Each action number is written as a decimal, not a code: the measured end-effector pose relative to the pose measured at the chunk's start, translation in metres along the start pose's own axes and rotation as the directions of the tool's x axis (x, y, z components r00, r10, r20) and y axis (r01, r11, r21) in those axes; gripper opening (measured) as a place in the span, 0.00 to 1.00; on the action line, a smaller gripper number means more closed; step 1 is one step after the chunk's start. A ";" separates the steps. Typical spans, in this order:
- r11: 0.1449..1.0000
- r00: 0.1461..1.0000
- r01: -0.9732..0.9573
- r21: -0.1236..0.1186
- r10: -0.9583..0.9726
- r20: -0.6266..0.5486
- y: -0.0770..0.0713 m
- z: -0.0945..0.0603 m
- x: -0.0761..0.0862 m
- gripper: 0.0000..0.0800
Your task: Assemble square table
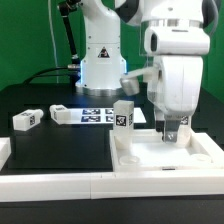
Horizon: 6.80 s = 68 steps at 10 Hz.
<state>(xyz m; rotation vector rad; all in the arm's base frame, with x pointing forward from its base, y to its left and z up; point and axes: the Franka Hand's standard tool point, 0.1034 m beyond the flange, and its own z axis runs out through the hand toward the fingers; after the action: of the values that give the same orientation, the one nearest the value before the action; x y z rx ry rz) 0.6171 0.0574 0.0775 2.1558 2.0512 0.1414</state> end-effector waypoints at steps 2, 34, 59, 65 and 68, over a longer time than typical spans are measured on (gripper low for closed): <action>1.000 1.000 0.000 -0.004 0.000 0.011 -0.001 -0.012 -0.032 0.81; 0.562 0.573 -0.819 0.116 0.789 0.221 -0.192 -0.006 -0.169 0.81; 0.473 0.480 -0.850 0.233 0.512 0.712 -0.247 0.004 -0.123 0.81; 0.464 0.467 -0.854 0.234 0.488 0.737 -0.265 0.002 -0.140 0.81; 0.455 0.472 -0.856 0.245 0.494 0.731 -0.270 0.000 -0.162 0.81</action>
Offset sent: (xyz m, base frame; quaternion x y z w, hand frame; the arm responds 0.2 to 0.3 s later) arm -0.0355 -0.0537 0.0103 0.0173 -0.0080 0.0393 0.9990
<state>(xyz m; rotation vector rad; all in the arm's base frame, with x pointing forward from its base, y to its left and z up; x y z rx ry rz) 0.3430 -0.0924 0.0354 2.8008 0.7303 -1.0866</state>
